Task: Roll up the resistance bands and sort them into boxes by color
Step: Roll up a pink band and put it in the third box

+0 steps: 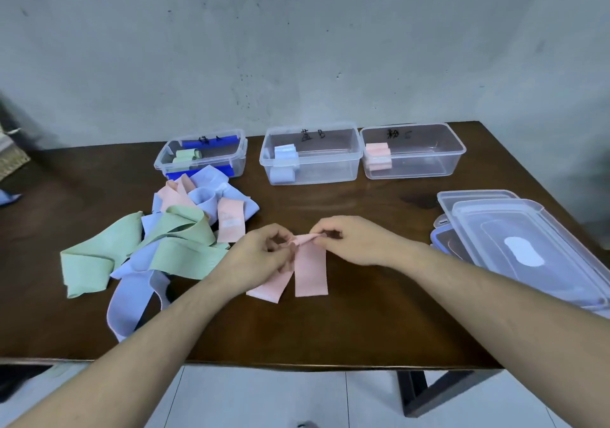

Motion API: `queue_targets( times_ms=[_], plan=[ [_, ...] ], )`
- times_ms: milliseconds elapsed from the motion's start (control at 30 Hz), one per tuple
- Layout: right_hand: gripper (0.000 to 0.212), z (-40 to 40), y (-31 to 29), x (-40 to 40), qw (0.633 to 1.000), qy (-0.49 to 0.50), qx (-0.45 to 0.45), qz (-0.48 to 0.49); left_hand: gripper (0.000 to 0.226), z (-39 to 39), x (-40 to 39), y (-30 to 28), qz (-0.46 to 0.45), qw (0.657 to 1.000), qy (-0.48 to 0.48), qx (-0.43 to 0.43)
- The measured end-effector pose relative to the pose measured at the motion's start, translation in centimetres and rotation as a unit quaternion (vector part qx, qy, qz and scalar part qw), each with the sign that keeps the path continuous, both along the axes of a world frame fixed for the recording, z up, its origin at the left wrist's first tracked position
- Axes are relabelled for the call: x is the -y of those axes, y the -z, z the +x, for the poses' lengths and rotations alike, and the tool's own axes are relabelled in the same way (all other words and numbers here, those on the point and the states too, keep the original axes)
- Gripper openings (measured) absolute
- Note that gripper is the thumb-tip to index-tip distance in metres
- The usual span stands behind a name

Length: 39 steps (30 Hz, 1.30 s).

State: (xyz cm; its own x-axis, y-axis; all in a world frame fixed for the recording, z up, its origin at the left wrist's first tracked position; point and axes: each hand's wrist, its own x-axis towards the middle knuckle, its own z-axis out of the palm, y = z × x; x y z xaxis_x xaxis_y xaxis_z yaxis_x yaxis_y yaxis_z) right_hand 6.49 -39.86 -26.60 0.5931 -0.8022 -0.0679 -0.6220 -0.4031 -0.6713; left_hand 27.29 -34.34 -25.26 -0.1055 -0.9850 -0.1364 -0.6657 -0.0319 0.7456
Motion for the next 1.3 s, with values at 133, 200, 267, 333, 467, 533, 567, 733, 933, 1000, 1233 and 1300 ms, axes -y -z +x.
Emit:
queue_targets(
  times_ms=[133, 200, 267, 333, 467, 533, 567, 733, 933, 1000, 1233, 1300],
  plan=[
    [0.023, -1.7, -1.2, -0.6, 0.998, 0.032, 0.052, 0.014, 0.014, -1.2, -0.5, -0.5, 0.012, 0.995, -0.054, -0.082],
    [0.023, -2.4, -1.7, -0.8, 0.995, 0.045, 0.085, 0.032, 0.020, -1.7, -0.7, -0.6, 0.041, 0.990, -0.070, -0.113],
    [0.021, -3.1, -2.2, -1.1, 0.990, 0.057, 0.120, 0.050, 0.024, -2.3, -0.8, -0.7, 0.075, 0.983, -0.077, -0.151],
    [0.019, -3.7, -2.6, -1.4, 0.988, 0.067, 0.129, 0.047, 0.027, -2.9, -0.9, -0.7, 0.090, 0.977, -0.092, -0.170],
    [0.016, -4.4, -3.2, -1.6, 0.982, 0.084, 0.157, 0.058, 0.038, -4.0, -0.2, -1.0, 0.085, 0.979, -0.113, -0.146],
    [0.017, -4.5, -3.4, -1.5, 0.976, 0.100, 0.181, 0.070, 0.040, -4.7, 0.4, -1.2, 0.103, 0.973, -0.127, -0.165],
    [0.017, -4.5, -3.6, -1.5, 0.973, 0.107, 0.188, 0.074, 0.042, -4.9, 0.7, -1.2, 0.126, 0.965, -0.136, -0.188],
    [0.019, -4.3, -4.5, -0.5, 0.958, 0.124, 0.226, 0.123, 0.045, -5.6, 3.3, -1.5, 0.232, 0.879, -0.139, -0.393],
    [0.029, -3.8, -4.4, 1.0, 0.941, 0.140, 0.231, 0.204, 0.038, -6.6, 7.6, -1.5, 0.180, 0.869, -0.169, -0.429],
    [0.034, -4.1, -4.3, 1.4, 0.939, 0.144, 0.215, 0.225, 0.044, -6.8, 9.0, -0.8, 0.180, 0.892, -0.160, -0.382],
    [0.023, -5.6, -3.7, 2.0, 0.922, 0.154, 0.102, 0.340, 0.059, -8.5, 11.9, 0.4, 0.172, 0.950, -0.044, -0.256],
    [0.023, -6.0, -3.3, 1.9, 0.906, 0.172, 0.096, 0.374, 0.063, -8.9, 12.2, 0.4, 0.173, 0.954, 0.019, -0.245]
  ],
)
